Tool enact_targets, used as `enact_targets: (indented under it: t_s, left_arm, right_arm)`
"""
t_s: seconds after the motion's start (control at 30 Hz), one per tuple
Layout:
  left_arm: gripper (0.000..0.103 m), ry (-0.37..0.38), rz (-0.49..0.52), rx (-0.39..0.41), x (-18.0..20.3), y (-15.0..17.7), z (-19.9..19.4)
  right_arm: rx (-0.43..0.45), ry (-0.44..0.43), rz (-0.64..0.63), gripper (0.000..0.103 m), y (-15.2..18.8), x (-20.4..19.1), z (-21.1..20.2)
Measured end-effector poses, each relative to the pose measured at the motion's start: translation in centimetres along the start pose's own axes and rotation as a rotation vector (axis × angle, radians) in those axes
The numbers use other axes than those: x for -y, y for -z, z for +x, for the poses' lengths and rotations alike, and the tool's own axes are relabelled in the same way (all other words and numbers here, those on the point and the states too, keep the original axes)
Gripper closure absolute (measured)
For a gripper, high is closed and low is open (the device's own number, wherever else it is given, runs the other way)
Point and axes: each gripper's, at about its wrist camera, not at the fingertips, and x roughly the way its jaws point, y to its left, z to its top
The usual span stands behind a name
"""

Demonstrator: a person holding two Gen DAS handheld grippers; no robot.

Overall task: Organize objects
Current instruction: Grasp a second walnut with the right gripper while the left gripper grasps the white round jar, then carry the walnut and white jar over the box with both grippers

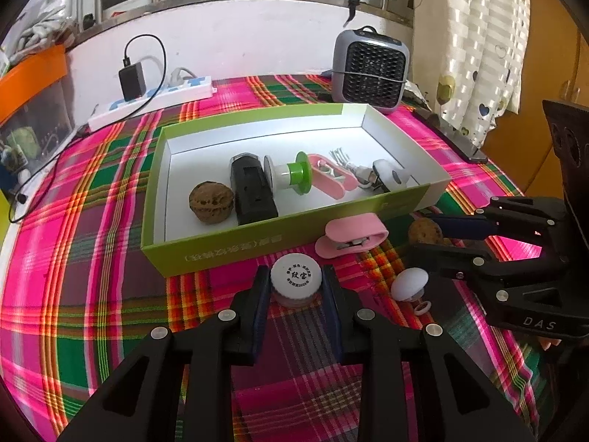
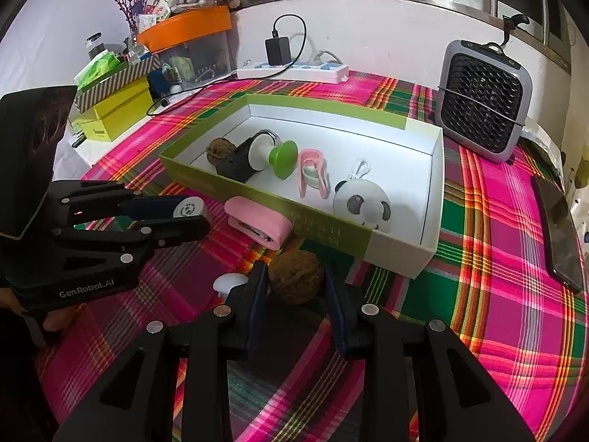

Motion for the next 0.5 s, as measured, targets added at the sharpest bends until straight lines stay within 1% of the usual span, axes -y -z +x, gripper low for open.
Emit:
enact_targets:
  t_s: [0.2, 0.5]
  left_arm:
    - [0.077, 0.019, 0.001, 0.031, 0.1, -0.1, -0.6]
    - [0.077, 0.052, 0.0, 0.08, 0.3, -0.4, -1.6]
  right_arm:
    - [0.039, -0.016, -0.007, 0.071, -0.2, -0.3, -0.7]
    - [0.074, -0.034, -0.004, 0.071, -0.3, -0.4, -1.1]
